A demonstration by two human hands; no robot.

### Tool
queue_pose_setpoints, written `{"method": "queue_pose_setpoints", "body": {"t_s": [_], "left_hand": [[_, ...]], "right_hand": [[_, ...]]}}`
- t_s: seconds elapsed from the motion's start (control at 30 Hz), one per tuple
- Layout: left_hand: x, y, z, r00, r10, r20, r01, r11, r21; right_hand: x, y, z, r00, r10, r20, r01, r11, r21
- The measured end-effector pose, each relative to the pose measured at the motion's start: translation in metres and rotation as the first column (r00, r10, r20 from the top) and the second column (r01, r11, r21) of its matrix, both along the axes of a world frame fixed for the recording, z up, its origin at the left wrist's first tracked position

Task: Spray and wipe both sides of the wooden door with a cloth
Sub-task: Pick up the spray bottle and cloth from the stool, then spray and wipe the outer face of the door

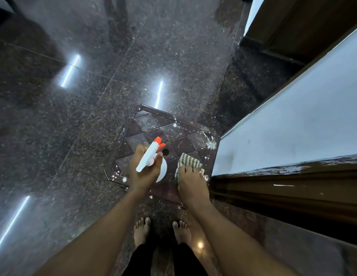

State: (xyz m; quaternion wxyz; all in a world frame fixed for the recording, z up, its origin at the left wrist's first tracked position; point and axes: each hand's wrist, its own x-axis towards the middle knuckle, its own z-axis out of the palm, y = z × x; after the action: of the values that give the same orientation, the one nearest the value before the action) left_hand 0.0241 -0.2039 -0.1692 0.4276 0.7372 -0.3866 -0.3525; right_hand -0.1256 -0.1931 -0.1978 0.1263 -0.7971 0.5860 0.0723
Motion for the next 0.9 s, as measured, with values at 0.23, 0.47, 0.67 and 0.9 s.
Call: {"method": "queue_pose_setpoints", "body": {"t_s": [0.23,0.47,0.67,0.9], "left_hand": [[-0.017,0.011,0.035,0.997,0.012,0.079,-0.008,0.999,-0.046],[-0.036,0.041,0.117,0.992,0.103,-0.072,-0.111,0.988,-0.109],[-0.047,0.067,0.203,0.996,0.077,-0.049,-0.086,0.973,-0.215],[-0.079,0.107,0.305,0.992,0.127,-0.006,-0.12,0.92,-0.373]], "right_hand": [[-0.033,-0.012,0.047,0.885,-0.352,0.303,0.285,0.927,0.245],[-0.059,-0.015,0.128,0.746,-0.47,0.473,0.341,0.878,0.336],[-0.067,-0.009,0.212,0.665,-0.357,0.655,0.34,0.927,0.16],[-0.093,0.023,0.316,0.598,-0.262,0.757,0.309,0.947,0.084]]}}
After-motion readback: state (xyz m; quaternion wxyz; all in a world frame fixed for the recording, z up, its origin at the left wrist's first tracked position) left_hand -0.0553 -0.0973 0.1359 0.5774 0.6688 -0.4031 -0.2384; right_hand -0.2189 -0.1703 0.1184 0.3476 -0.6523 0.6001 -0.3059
